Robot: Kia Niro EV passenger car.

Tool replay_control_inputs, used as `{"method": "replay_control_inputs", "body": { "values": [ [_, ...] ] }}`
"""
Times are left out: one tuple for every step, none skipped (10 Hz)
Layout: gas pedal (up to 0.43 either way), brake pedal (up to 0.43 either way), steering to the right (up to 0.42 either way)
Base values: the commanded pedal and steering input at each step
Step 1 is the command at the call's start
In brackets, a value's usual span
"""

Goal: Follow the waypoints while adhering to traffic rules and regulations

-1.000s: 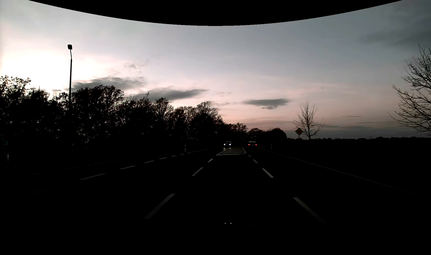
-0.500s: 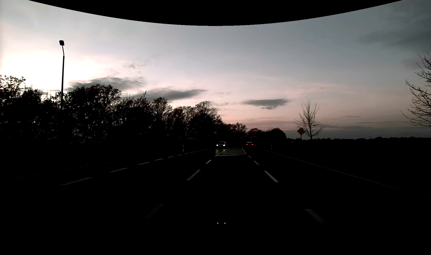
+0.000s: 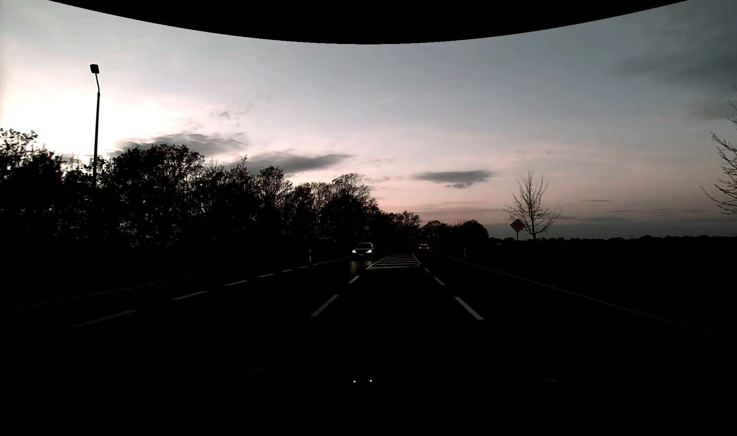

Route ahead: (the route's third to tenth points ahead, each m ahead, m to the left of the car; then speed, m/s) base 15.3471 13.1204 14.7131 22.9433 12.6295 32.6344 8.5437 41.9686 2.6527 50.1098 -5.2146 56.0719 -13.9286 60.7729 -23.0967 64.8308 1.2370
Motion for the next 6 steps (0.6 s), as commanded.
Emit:
{"method": "replay_control_inputs", "body": {
  "values": [
    [0.000,0.000,0.015],
    [0.047,0.000,0.015],
    [0.087,0.000,0.015],
    [0.150,0.000,0.015],
    [0.157,0.000,0.015],
    [0.169,0.000,0.015]
  ]
}}
